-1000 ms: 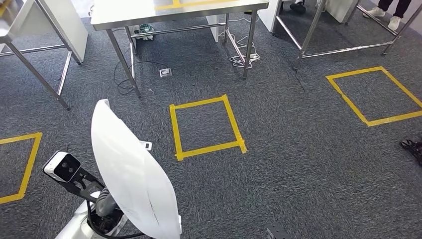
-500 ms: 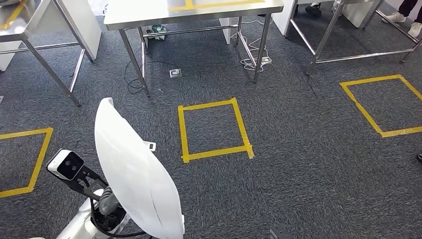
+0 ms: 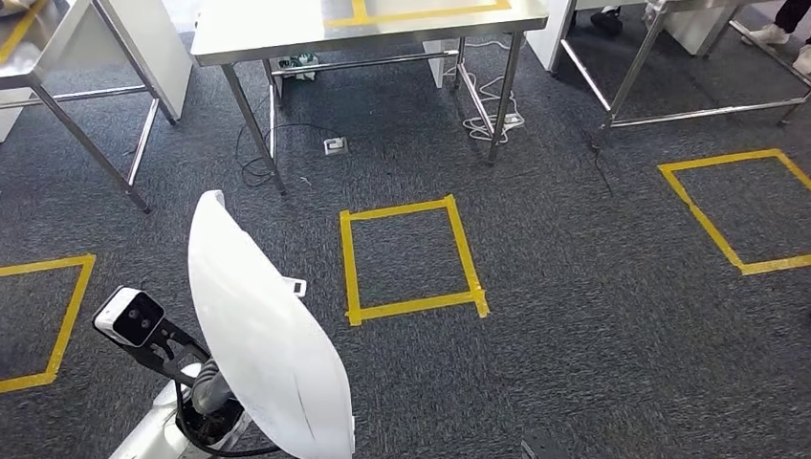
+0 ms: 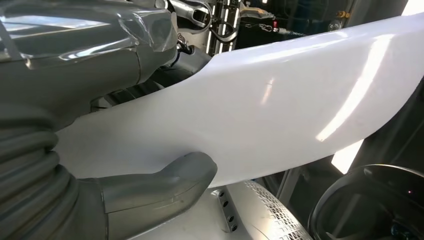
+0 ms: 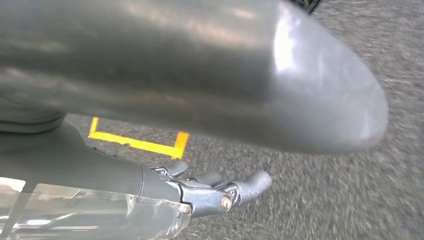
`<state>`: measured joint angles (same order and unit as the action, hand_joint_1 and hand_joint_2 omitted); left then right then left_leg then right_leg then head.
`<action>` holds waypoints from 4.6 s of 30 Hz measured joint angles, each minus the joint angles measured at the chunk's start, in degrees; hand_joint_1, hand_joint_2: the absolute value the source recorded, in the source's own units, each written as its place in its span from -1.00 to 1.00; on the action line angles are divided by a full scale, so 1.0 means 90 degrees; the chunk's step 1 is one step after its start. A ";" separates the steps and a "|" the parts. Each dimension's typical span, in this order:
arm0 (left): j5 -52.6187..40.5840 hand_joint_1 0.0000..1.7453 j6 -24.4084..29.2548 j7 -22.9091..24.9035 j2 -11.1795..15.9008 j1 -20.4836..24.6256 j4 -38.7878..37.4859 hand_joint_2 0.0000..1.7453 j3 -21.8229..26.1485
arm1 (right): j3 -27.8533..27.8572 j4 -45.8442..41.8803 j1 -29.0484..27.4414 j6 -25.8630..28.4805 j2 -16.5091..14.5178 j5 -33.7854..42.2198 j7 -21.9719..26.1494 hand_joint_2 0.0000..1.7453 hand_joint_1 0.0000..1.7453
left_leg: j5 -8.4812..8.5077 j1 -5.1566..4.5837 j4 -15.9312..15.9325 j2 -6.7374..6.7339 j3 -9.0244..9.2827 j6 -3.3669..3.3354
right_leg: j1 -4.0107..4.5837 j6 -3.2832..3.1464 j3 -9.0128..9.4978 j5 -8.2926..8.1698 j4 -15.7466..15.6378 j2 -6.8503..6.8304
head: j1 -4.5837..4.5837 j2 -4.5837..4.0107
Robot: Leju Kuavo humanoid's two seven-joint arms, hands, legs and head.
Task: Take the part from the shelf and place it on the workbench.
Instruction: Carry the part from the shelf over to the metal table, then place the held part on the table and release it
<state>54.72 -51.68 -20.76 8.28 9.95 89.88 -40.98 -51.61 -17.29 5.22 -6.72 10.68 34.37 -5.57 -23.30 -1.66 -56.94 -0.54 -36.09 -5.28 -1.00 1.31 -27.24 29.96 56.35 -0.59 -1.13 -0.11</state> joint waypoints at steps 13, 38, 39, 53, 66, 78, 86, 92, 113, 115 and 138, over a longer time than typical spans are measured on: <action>0.0001 1.00 -0.0021 -0.0009 0.0006 -0.0109 -0.0068 1.00 -0.0007 | 0.0059 0.0030 -0.0155 0.0165 -0.0089 0.0053 0.0005 -1.00 -1.00 | -0.1121 0.0191 0.0306 0.0191 0.1565 0.0312 | -0.0153 0.0451 -0.1302 -0.0787 0.0298 -0.0052 | 0.0029 -0.0001; -0.0031 1.00 0.0028 -0.0019 -0.0058 -0.0019 0.0070 1.00 0.0013 | 0.0098 0.0016 0.0025 0.0222 -0.0134 0.0003 -0.0048 -1.00 -1.00 | -0.0098 -0.0094 -0.0069 0.0247 0.0300 -0.0080 | 0.0099 -0.0166 -0.0395 0.1234 0.1719 0.0094 | -0.0010 0.0000; -0.0032 1.00 0.0031 -0.0019 -0.0060 -0.0021 0.0069 1.00 0.0005 | 0.0100 0.0017 -0.0005 0.0223 -0.0126 -0.0001 -0.0048 -1.00 -1.00 | -0.0160 -0.0093 -0.0073 0.0263 0.0358 -0.0071 | 0.0087 -0.0142 -0.0541 0.1328 0.1615 0.0094 | -0.0009 0.0000; -0.0040 1.00 0.0122 -0.0019 -0.0069 0.0074 0.0050 1.00 -0.0008 | 0.0076 0.0007 -0.0010 -0.0078 0.0058 -0.0120 0.0024 -1.00 -1.00 | -0.0803 0.0090 -0.1994 0.0106 -0.0892 0.0409 | -0.0023 -0.0184 0.0124 0.0061 -0.0047 0.0140 | -0.0043 0.0000; -0.0015 1.00 0.0108 -0.0034 -0.0089 0.0136 0.0089 1.00 -0.0005 | 0.0064 0.0000 0.0120 -0.0087 0.0033 -0.0096 0.0039 -1.00 -1.00 | 0.0689 -0.0031 0.0116 0.0180 -0.0486 -0.0036 | 0.0091 -0.0020 0.0496 0.1243 0.0783 0.0139 | -0.0018 0.0000; -0.0007 1.00 0.0108 -0.0063 -0.0047 0.0094 -0.0028 1.00 -0.0049 | 0.0063 0.0085 -0.0036 -0.0030 0.0053 -0.0066 0.0095 -1.00 -1.00 | 0.0066 0.0008 -0.0110 0.0264 -0.0134 0.0237 | -0.0074 0.0148 -0.0632 -0.0350 0.0147 0.0073 | -0.0018 0.0000; -0.0001 1.00 0.0106 -0.0086 -0.0038 0.0107 -0.0022 1.00 -0.0055 | 0.0064 0.0087 -0.0027 -0.0027 0.0050 -0.0071 0.0109 -1.00 -1.00 | -0.0220 0.0246 -0.1543 0.0087 -0.0851 0.0511 | -0.0128 -0.0064 -0.0265 -0.0119 0.0126 0.0083 | -0.0049 0.0000; 0.0004 1.00 0.0105 -0.0131 -0.0035 0.0127 -0.0007 1.00 -0.0057 | 0.0064 0.0087 0.0018 -0.0024 0.0038 -0.0082 0.0117 -1.00 -1.00 | 0.0153 0.0163 -0.0200 0.0067 -0.0167 0.0319 | -0.0098 0.0118 -0.0111 0.0019 0.0034 0.0068 | -0.0055 0.0001; 0.0002 1.00 0.0048 -0.0168 -0.0041 0.0132 0.0015 1.00 -0.0101 | 0.0120 0.0087 -0.0026 -0.0021 0.0040 -0.0081 0.0126 -1.00 -1.00 | -0.0855 0.0171 -0.1616 0.0129 -0.0581 0.0523 | -0.0074 -0.0171 -0.0503 -0.0372 0.0072 0.0082 | -0.0047 0.0001; 0.0001 1.00 0.0044 -0.0168 -0.0037 0.0118 0.0014 1.00 -0.0104 | 0.0123 0.0087 -0.0053 -0.0021 0.0038 -0.0081 0.0126 -1.00 -1.00 | -0.0811 0.0229 -0.1993 0.0105 -0.0887 0.0572 | -0.0075 -0.0146 -0.0407 -0.0287 0.0073 0.0089 | -0.0048 0.0001; -0.0024 1.00 -0.0038 -0.0167 -0.0018 0.0120 0.0047 1.00 -0.0154 | 0.0171 0.0092 -0.0202 -0.0011 0.0053 -0.0008 0.0143 -1.00 -1.00 | -0.0861 0.0084 -0.0002 0.0174 0.1108 0.0283 | 0.0003 0.0018 -0.1037 -0.0824 0.0090 0.0060 | -0.0023 0.0001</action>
<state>54.51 -52.01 -22.27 8.13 11.03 90.31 -42.36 -50.07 -16.46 3.41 -6.81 11.16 34.30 -4.28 -31.05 -0.90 -56.97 1.03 -26.12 -2.73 -0.98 1.47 -36.57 22.54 57.17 -0.05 -1.34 -0.10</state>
